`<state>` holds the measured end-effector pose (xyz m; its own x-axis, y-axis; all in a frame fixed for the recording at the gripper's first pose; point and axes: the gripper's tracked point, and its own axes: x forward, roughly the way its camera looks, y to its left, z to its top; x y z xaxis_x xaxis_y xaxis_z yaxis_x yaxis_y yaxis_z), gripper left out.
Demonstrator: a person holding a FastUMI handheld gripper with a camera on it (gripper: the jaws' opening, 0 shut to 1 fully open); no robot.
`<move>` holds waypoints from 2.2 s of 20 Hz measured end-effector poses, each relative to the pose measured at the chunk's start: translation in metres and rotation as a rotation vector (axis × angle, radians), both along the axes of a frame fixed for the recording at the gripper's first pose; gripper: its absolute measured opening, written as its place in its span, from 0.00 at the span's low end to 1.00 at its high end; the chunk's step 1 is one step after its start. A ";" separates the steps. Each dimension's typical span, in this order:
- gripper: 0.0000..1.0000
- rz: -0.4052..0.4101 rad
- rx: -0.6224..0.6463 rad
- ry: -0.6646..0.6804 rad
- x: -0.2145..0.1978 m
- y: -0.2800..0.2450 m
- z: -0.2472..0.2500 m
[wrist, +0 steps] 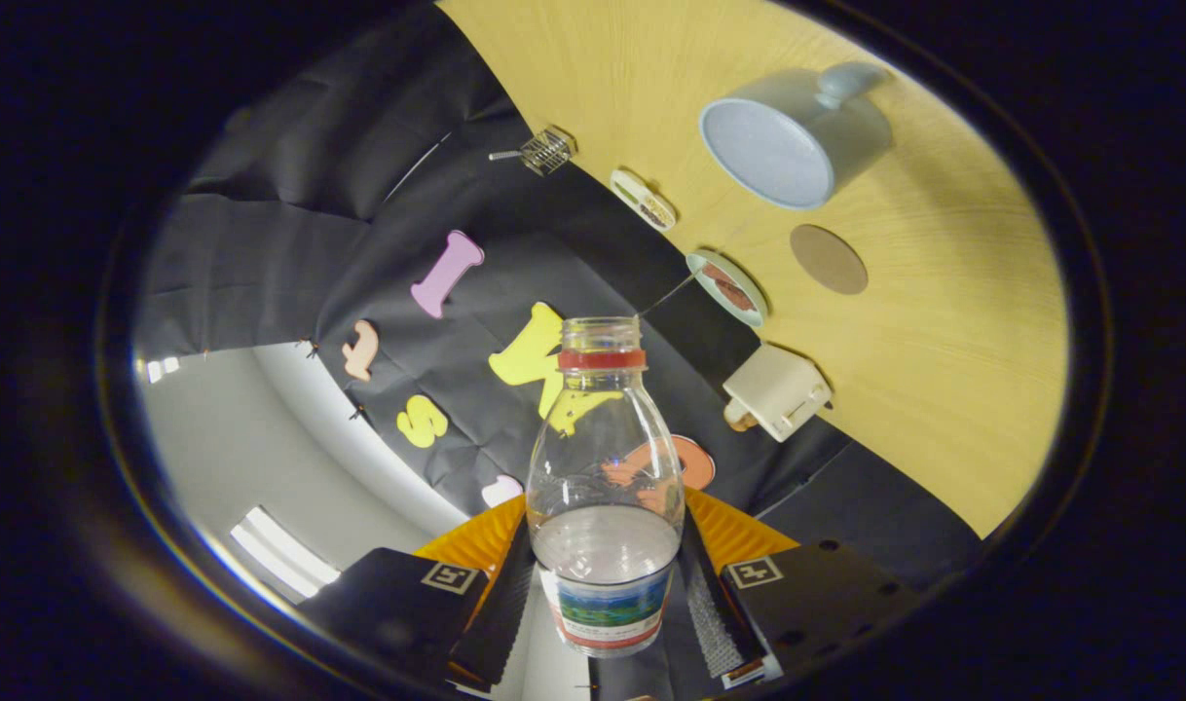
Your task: Take the bottle from table, then pour the juice into the cup, finally place the bottle on the coaster
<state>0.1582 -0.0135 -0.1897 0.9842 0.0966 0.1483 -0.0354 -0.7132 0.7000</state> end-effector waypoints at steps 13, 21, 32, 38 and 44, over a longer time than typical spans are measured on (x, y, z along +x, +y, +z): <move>0.77 0.027 0.031 0.065 0.004 0.014 -0.047; 0.77 0.000 0.010 0.081 -0.004 -0.007 -0.063; 0.77 -0.027 -0.117 0.063 -0.012 -0.002 -0.058; 0.77 -0.042 -0.485 0.024 -0.023 0.015 -0.059; 0.77 -0.063 -0.911 -0.023 -0.029 0.020 -0.047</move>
<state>0.1292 0.0065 -0.2371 0.9894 0.1320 0.0601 -0.0761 0.1192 0.9899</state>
